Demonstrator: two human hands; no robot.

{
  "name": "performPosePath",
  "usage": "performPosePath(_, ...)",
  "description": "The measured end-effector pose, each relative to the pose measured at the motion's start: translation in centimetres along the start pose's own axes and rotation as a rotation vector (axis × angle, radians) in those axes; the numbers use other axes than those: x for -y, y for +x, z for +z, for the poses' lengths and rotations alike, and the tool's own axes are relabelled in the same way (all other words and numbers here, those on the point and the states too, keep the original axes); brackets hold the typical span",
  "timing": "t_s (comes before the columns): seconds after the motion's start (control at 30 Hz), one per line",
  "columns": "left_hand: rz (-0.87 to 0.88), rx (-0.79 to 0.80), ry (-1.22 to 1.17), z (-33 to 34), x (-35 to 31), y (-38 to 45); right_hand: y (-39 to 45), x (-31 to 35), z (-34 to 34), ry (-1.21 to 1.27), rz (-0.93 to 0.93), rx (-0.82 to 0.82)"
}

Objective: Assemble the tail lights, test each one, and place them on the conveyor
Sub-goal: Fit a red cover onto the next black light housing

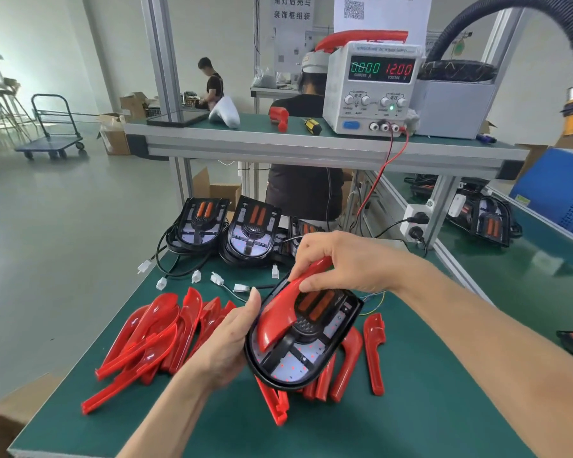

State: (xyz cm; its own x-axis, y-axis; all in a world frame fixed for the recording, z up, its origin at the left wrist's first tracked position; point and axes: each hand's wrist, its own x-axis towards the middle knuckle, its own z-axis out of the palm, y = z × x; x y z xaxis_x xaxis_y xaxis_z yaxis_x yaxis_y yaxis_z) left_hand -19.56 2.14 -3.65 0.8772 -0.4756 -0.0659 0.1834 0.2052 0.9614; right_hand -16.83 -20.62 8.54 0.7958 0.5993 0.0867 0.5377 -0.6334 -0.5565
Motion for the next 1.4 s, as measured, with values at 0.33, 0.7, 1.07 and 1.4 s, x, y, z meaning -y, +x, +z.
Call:
performPosePath(0.33,-0.072,0.082,-0.011,-0.6,-1.1,0.1,-0.1,-1.3,2.0,0.019,-0.071,-0.080)
performPosePath(0.7,-0.259,0.198,-0.042,-0.9,-2.8,2.1,-1.8,-2.7,3.4,0.109,-0.122,-0.240)
performPosePath(1.07,-0.188,0.253,0.124,-0.2,-2.5,2.3,-3.1,-3.9,5.0,0.199,-0.075,-0.294)
performPosePath(1.4,-0.185,0.255,0.162,0.1,-2.3,2.5,-4.6,-4.6,5.4,0.196,-0.008,-0.283)
